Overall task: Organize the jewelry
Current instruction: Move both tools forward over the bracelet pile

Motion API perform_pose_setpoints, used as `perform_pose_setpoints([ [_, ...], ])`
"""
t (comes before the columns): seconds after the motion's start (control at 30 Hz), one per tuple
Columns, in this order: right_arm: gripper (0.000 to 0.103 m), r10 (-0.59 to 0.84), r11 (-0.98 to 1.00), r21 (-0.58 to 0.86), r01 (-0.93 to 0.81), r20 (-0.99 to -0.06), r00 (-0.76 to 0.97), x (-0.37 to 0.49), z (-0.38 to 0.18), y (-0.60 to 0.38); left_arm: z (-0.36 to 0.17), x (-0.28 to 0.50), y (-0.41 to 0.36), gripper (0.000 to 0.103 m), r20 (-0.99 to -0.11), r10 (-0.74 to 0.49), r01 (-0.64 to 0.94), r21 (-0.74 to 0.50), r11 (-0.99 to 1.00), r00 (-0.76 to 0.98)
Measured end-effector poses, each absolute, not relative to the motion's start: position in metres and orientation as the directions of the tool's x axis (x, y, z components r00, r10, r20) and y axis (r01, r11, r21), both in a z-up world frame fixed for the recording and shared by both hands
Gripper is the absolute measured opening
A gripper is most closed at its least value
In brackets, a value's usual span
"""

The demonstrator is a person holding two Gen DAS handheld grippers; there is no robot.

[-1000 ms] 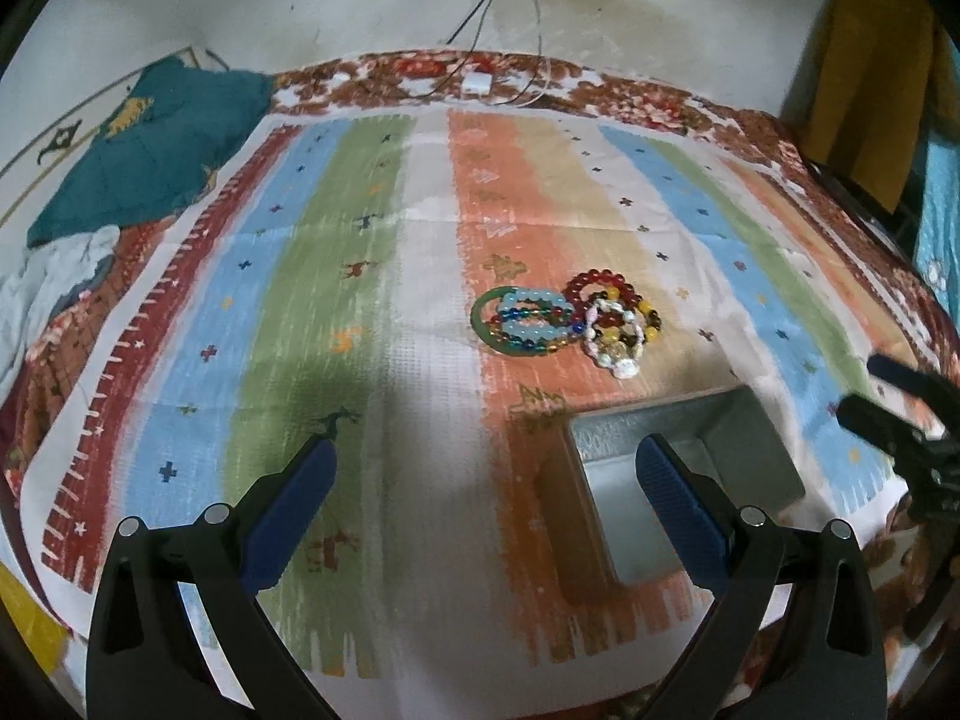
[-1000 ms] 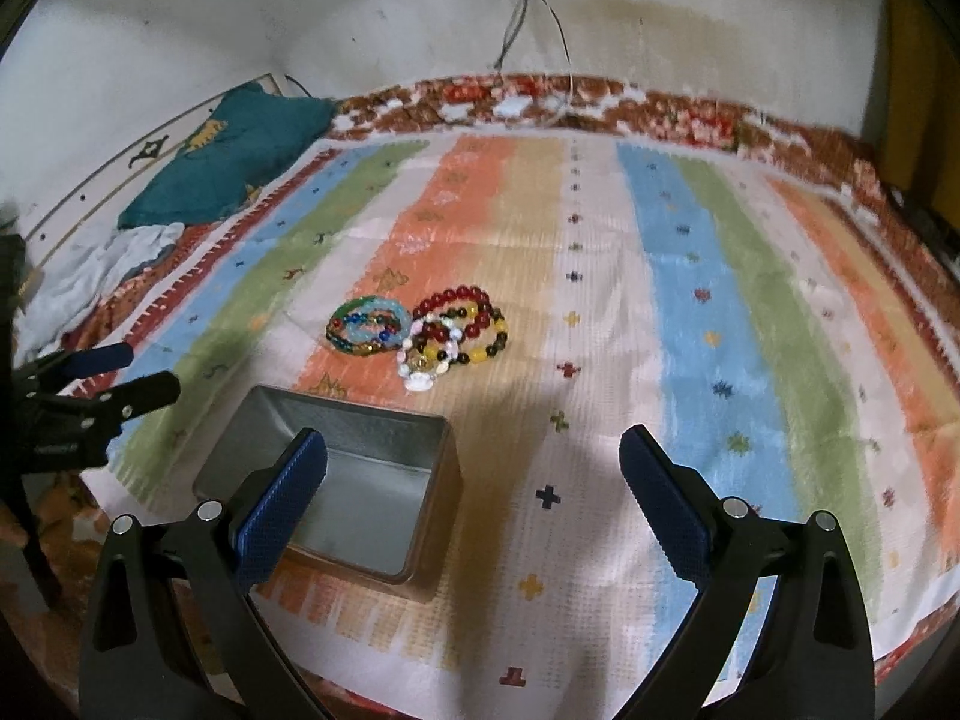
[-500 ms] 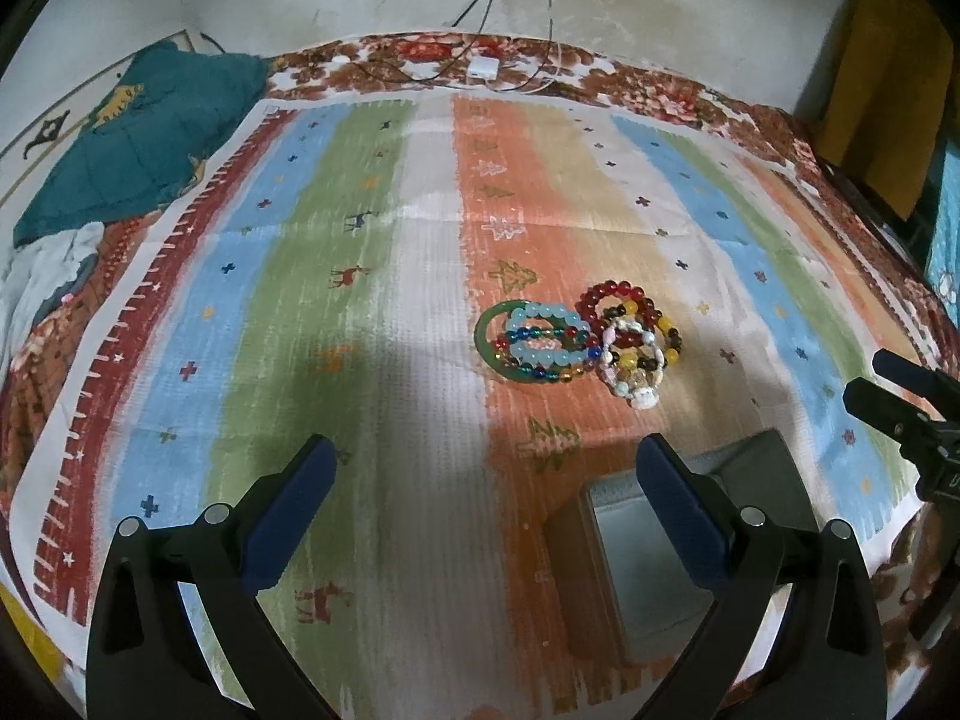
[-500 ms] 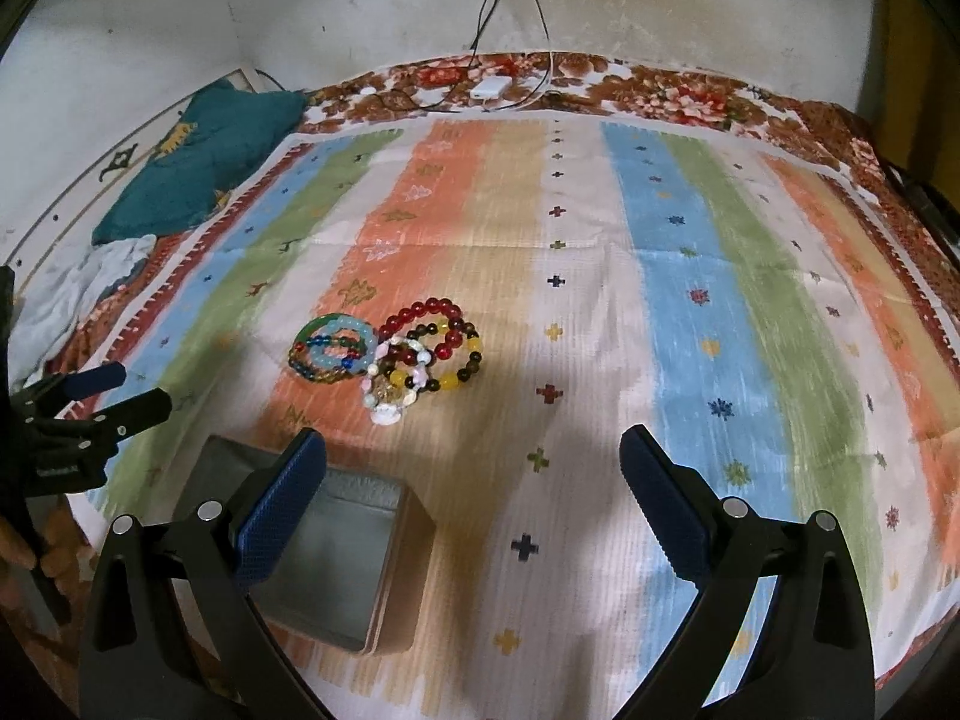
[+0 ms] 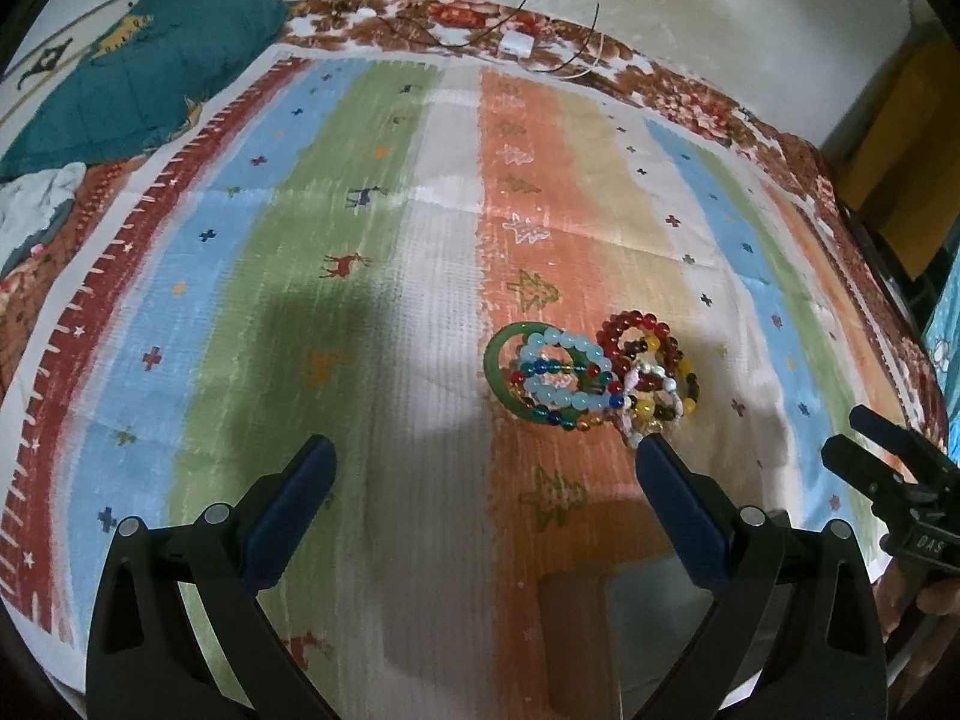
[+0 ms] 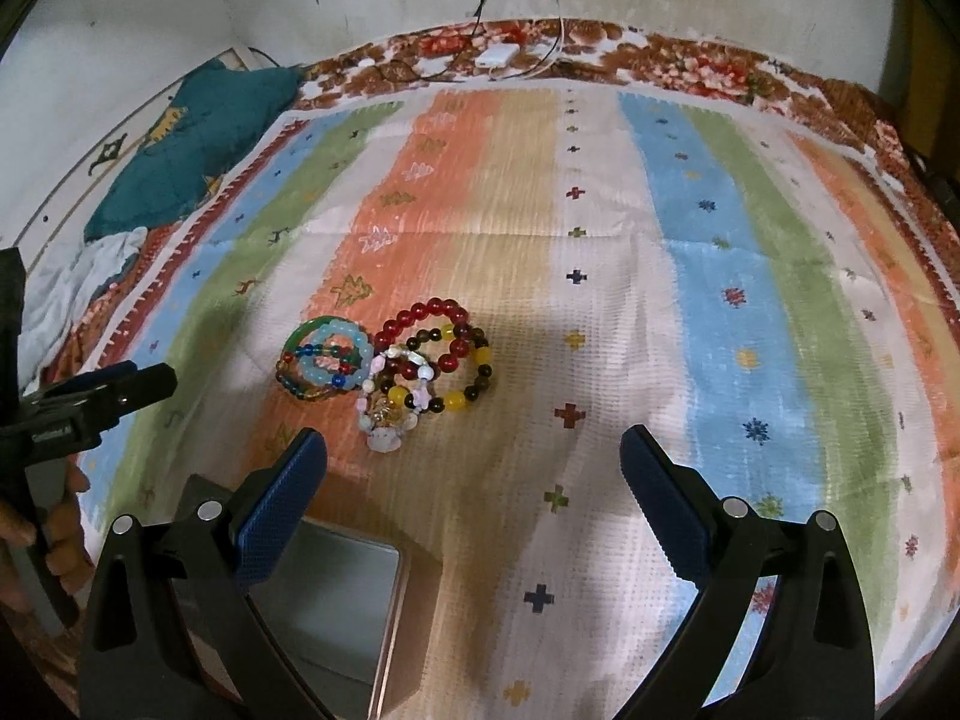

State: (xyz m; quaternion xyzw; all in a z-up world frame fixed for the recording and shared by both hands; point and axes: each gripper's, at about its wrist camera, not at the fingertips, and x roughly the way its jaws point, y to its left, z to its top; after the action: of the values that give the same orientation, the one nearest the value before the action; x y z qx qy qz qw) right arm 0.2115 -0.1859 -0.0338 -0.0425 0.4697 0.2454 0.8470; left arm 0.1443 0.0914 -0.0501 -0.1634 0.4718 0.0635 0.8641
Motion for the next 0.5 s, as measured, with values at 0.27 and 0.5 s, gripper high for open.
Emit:
perform_pose_setpoints([
  [0.27,0.099,0.388,0.869,0.195,-0.454,-0.838,0.383,0.23,-0.045,-0.177,-0.067,0.165,0.098,0.097,-0.86,-0.07,-0.267,-0.233,0.935,0.506],
  [0.5,0.099,0.389,0.867,0.22,-0.446,-0.858,0.335,0.243,-0.058,-0.169,-0.087,0.18,0.101,0.097,-0.886,-0.092,-0.274,-0.238,0.932,0.455],
])
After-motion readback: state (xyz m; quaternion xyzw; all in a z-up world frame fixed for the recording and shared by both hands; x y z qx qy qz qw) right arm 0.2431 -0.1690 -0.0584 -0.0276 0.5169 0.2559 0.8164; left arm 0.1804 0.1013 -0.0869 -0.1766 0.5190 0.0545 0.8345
